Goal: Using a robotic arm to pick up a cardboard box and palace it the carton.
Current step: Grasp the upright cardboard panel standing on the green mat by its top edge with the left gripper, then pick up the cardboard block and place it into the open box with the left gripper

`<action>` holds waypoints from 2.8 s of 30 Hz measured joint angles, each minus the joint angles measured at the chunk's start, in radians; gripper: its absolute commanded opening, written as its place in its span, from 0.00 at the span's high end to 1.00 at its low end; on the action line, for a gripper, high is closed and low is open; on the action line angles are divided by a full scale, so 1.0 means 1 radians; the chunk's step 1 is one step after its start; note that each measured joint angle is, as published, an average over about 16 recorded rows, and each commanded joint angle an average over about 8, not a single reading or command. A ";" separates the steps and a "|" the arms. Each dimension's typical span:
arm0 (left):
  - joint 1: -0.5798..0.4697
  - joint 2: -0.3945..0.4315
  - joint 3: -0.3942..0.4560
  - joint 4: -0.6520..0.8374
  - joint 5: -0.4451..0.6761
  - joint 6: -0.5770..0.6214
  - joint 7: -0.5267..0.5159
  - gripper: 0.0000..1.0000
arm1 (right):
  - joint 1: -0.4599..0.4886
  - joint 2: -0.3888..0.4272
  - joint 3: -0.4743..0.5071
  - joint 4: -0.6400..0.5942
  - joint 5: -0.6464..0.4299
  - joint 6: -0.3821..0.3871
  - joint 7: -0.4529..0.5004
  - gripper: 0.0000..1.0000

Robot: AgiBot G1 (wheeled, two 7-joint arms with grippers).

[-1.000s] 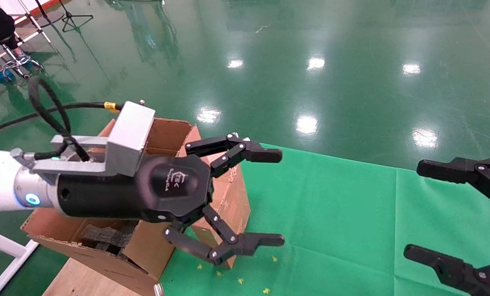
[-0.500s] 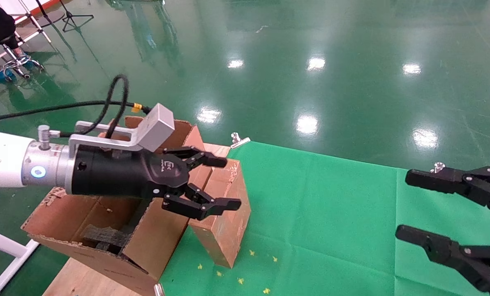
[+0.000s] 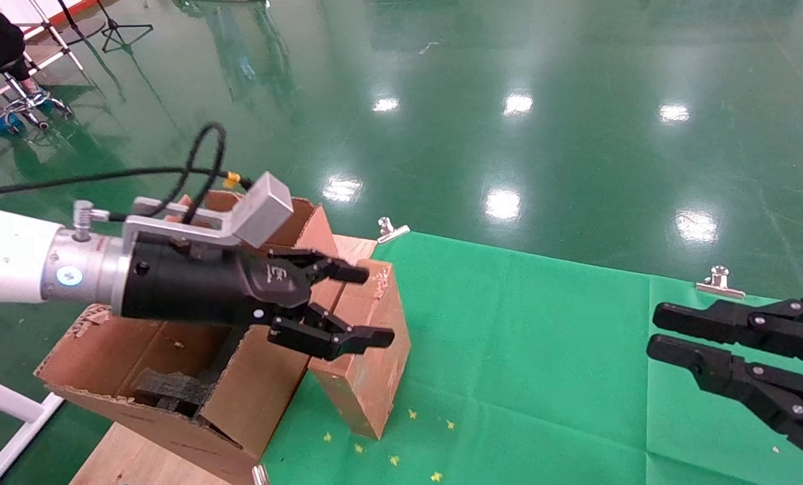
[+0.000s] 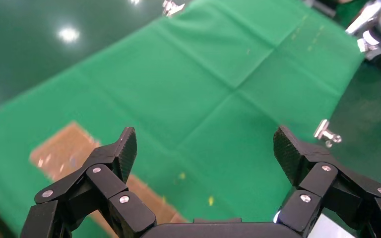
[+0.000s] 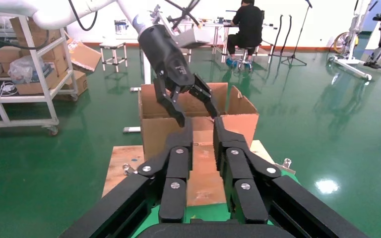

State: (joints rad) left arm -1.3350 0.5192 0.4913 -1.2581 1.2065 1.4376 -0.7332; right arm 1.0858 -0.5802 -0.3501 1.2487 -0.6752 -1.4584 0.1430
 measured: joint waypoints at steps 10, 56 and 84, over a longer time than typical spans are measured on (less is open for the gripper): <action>-0.153 0.068 0.110 -0.016 0.229 0.060 -0.308 0.00 | 0.000 0.000 0.000 0.000 0.000 0.000 0.000 1.00; -0.347 0.217 0.399 -0.017 0.471 0.126 -0.623 1.00 | 0.000 0.000 0.000 0.000 0.000 0.000 0.000 0.00; -0.386 0.190 0.372 0.001 0.473 0.093 -0.618 1.00 | 0.000 0.000 0.000 0.000 0.000 0.000 0.000 0.00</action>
State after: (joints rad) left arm -1.7211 0.7095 0.8637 -1.2575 1.6794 1.5302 -1.3515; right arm 1.0857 -0.5801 -0.3503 1.2483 -0.6748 -1.4581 0.1428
